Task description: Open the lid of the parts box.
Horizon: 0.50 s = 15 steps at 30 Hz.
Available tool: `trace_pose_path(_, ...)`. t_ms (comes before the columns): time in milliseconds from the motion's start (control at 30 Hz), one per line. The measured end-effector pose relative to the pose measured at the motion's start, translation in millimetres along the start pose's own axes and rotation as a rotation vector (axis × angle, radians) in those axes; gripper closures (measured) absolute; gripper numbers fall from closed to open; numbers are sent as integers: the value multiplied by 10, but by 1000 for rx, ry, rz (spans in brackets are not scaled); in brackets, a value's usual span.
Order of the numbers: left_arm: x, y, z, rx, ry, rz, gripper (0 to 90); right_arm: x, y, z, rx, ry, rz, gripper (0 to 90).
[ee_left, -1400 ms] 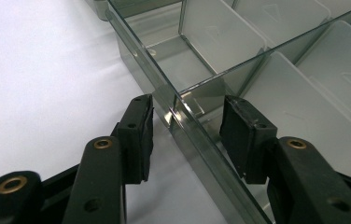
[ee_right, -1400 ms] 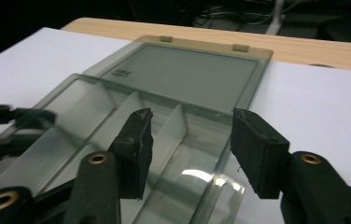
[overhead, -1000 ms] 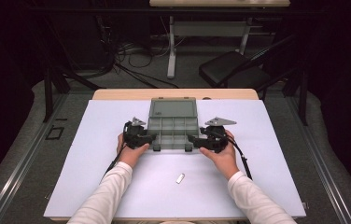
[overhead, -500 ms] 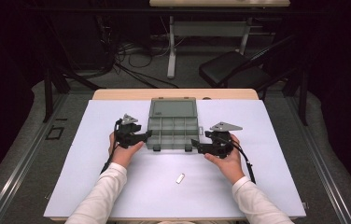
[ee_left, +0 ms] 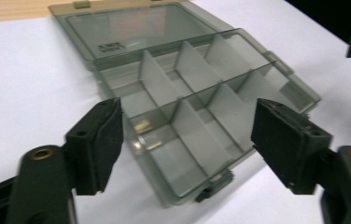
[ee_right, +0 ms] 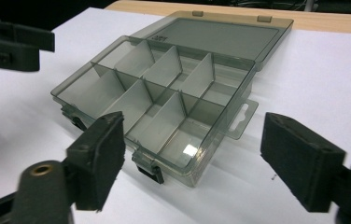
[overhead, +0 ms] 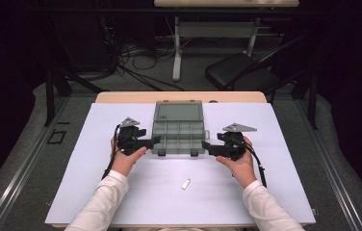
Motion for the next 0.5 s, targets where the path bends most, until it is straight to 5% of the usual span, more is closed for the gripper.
trace_pose_path(133,23,36,-63,-4,-1,20,149,-33,-22,-16,-17,1,-11,153)
trace_pose_path(500,-111,65,-240,45,1,10,149,-109,-79,-18,3,4,-17,116)
Point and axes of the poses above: each handheld gripper's, and its own axes: x roughly forward along the jaws, y roughly out of its underside, z roughly to its left, the point moved 8 cm from there along x, roughly forward along the jaws, and after that the axes turned 8 degrees about -x, right-handed, at the moved point
